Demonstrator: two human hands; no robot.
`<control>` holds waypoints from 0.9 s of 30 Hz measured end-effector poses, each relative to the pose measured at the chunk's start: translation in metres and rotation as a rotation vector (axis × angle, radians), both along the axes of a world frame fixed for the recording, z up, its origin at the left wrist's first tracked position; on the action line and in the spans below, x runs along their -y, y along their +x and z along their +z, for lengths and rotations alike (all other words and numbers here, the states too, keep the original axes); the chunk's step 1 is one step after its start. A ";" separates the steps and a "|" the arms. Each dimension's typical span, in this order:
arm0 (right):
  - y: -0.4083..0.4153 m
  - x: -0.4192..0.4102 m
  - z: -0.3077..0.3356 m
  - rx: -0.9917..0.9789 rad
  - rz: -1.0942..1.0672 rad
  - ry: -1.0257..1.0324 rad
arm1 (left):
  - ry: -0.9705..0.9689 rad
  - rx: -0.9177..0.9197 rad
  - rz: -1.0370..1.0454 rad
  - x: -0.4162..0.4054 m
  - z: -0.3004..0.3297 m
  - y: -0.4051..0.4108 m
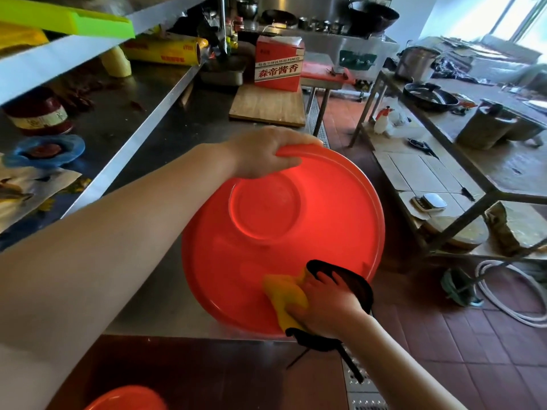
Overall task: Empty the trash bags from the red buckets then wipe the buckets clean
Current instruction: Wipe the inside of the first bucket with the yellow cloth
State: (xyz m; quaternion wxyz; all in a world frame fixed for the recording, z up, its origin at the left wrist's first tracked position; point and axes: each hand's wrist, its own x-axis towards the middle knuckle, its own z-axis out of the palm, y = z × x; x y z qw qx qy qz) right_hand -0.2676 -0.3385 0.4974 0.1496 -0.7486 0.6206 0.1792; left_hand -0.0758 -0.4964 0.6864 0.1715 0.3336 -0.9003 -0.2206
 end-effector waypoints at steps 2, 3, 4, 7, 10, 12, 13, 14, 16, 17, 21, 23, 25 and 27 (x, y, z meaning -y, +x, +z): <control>-0.005 -0.008 0.010 -0.021 0.013 -0.037 | 0.020 -0.006 0.004 0.002 0.001 0.001; -0.008 -0.012 0.014 -0.035 0.018 -0.050 | 0.030 -0.013 0.005 0.003 0.000 0.002; -0.010 -0.016 0.018 -0.048 0.024 -0.057 | 0.039 -0.021 0.007 0.003 -0.001 0.003; -0.012 -0.021 0.027 -0.079 0.043 -0.071 | 0.077 -0.053 0.031 0.005 -0.002 0.011; -0.016 -0.009 0.025 -0.109 0.023 -0.091 | 0.126 -0.084 0.065 0.007 -0.005 0.017; -0.017 0.008 0.020 -0.142 0.035 -0.061 | 0.113 -0.072 0.077 0.007 -0.007 0.016; -0.016 0.016 0.017 -0.155 0.045 -0.038 | 0.104 -0.060 0.079 0.007 -0.007 0.015; -0.015 0.024 0.013 -0.164 0.052 -0.017 | 0.094 -0.044 0.077 0.006 -0.006 0.013; -0.012 0.038 0.003 -0.167 0.053 0.011 | 0.092 -0.024 0.063 0.005 -0.004 0.008; -0.010 0.044 -0.003 -0.165 0.050 0.021 | 0.101 -0.024 0.054 0.005 -0.004 0.005; -0.003 0.067 -0.022 -0.140 0.029 0.040 | 0.086 -0.044 0.008 0.004 -0.004 -0.003; 0.003 0.078 -0.030 -0.114 0.007 0.060 | 0.045 -0.025 -0.013 0.004 -0.004 -0.005; 0.009 0.090 -0.039 -0.092 -0.006 0.078 | 0.014 -0.013 -0.035 0.003 -0.004 -0.005; 0.013 0.101 -0.047 -0.078 -0.023 0.094 | 0.000 -0.010 -0.053 0.003 -0.005 -0.006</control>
